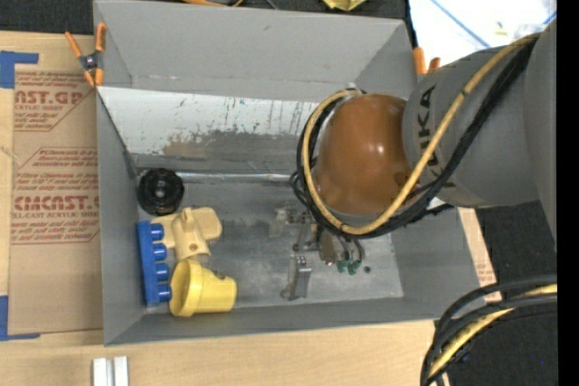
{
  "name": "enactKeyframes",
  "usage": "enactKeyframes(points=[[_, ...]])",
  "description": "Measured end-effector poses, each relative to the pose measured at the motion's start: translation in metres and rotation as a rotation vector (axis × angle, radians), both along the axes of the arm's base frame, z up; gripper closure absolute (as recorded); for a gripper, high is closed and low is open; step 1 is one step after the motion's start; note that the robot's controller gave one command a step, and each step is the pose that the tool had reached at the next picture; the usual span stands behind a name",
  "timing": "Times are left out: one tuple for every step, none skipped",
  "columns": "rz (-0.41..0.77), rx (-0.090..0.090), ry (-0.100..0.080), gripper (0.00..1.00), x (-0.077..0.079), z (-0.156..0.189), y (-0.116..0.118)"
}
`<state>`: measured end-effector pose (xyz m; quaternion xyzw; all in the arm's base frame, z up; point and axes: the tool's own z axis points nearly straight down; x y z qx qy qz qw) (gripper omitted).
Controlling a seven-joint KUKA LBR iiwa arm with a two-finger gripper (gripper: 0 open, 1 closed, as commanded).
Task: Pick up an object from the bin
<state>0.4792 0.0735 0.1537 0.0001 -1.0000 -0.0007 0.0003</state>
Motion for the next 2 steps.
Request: enactKeyframes(points=[[0.181,0.002,0.003,0.0,0.021,-0.086,0.088],[0.245,0.0,-0.005,0.0,0.004,-0.01,0.115]])
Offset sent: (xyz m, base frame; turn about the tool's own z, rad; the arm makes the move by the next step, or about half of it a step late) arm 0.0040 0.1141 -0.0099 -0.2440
